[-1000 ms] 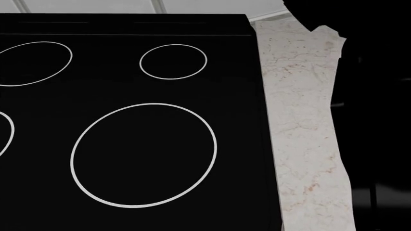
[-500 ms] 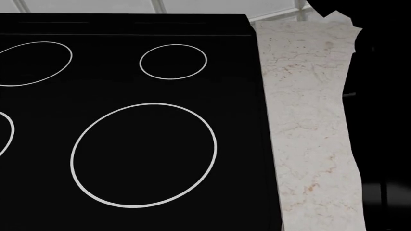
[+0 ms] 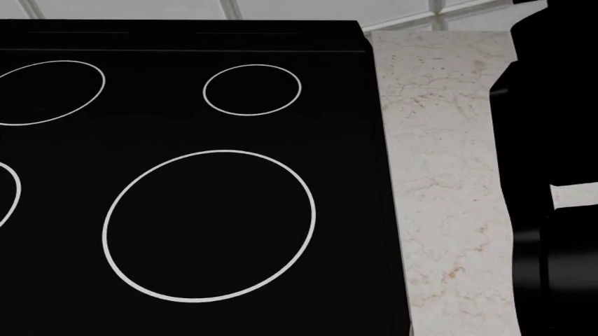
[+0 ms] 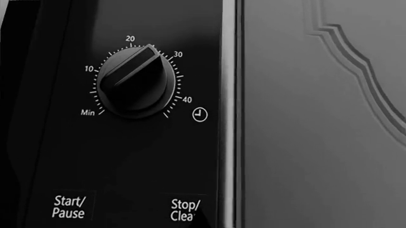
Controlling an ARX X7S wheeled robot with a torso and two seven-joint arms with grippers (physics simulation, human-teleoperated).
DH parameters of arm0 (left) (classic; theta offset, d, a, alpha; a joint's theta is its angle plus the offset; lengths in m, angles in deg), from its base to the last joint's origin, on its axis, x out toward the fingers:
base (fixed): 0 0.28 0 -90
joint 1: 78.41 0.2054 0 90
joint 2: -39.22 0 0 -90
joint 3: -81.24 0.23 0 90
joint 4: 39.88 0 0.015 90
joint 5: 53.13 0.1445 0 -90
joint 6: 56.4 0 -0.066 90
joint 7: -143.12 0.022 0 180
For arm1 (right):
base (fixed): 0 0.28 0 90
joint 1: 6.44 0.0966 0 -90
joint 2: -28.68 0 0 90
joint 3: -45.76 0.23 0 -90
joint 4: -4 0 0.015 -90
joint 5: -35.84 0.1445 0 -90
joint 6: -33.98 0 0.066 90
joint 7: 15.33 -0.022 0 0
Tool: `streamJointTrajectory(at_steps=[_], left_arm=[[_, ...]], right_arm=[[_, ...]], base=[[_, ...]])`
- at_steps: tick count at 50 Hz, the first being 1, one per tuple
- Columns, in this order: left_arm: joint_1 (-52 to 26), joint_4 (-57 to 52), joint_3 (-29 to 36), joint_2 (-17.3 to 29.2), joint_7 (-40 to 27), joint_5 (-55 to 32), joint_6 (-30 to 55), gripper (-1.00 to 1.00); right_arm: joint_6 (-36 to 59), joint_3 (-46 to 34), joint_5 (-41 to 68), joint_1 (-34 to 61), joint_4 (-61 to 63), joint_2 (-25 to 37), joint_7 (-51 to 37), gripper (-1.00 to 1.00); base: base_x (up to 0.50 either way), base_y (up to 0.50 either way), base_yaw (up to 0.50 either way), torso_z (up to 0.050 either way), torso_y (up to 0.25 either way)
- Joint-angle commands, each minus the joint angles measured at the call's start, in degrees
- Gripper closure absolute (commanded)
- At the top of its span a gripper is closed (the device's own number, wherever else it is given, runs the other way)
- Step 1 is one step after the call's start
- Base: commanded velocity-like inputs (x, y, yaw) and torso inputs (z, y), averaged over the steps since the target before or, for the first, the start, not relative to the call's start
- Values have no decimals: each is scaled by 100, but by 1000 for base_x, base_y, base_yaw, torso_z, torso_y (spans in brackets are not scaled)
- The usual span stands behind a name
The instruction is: Press the stop button on the microwave
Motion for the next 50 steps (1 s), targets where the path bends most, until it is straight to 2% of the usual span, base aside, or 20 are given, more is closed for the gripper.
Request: streamJointTrajectory(at_steps=[1,22,31,38,50], left_arm=[[0,0,0,0,0,0,0,-100],[0,0,0,0,0,0,0,-100],[0,0,0,0,0,0,0,-100],[0,0,0,0,0,0,0,-100],[0,0,0,0,0,0,0,-100]], right_arm=[[-531,-78,-195,95,-874,-221,387,100],[-2180,-349,-414,573,-3809,-991,1295,100],[-2274,-264,-541,402,-3902,-986,1337,100],[-2296,-518,-307,379,-3901,-993,1304,100],[-2287,-271,-542,275,-3903,-988,1331,100]], base=[[0,0,0,0,0],[0,0,0,0,0],[34,0,6,6,0],[31,0,6,8,0],[24,0,3,5,0]])
